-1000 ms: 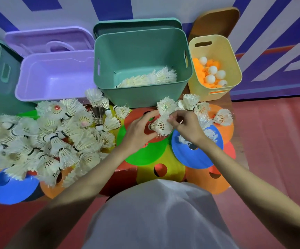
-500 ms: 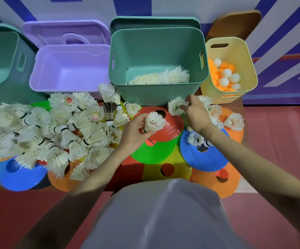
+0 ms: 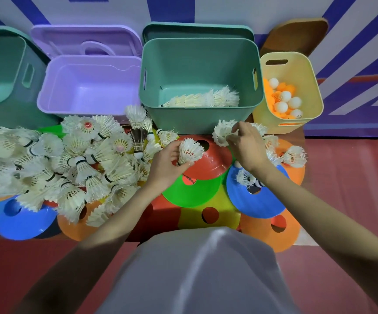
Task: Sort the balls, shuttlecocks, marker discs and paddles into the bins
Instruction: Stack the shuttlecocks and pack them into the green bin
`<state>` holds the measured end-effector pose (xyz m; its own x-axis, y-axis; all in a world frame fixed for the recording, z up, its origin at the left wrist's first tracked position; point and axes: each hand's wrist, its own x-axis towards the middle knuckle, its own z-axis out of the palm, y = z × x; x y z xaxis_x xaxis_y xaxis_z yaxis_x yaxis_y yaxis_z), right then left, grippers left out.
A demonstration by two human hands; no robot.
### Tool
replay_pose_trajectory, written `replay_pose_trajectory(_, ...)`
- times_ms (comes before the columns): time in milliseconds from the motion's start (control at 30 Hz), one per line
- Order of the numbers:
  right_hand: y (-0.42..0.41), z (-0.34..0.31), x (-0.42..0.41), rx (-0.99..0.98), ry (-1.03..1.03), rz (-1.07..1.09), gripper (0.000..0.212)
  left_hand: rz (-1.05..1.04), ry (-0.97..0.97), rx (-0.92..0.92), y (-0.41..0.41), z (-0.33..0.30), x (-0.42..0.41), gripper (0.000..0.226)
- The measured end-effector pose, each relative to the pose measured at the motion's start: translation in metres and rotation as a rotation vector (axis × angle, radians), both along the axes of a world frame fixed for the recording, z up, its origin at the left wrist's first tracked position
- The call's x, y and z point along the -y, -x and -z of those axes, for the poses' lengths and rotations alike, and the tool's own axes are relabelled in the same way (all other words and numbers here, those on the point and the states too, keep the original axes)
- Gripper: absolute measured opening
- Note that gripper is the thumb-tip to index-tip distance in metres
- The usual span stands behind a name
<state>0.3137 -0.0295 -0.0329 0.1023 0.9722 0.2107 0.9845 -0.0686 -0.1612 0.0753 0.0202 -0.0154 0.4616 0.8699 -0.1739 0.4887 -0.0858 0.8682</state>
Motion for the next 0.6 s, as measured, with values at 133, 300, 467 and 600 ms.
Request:
replay_pose_trajectory(133,0.013,-0.02,0.017,-0.284,-0.275,0.06,0.009,0.002,0.004,-0.024,0.001,0.002,0.0,0.066)
replay_pose_trajectory(300,0.041,-0.041,0.03,-0.569,-0.348,0.017,0.011,0.035,-0.004,-0.017,-0.002,0.002,0.002,0.059)
replay_pose_trajectory(467,0.063,-0.028,0.038,-0.582,-0.117,-0.156,0.02,0.084,-0.008,0.012,-0.008,0.002,0.006,0.054)
replay_pose_trajectory(600,0.071,-0.026,0.041,-0.573,-0.069,-0.147,0.026,0.091,-0.013,0.041,-0.007,0.003,0.005,0.054)
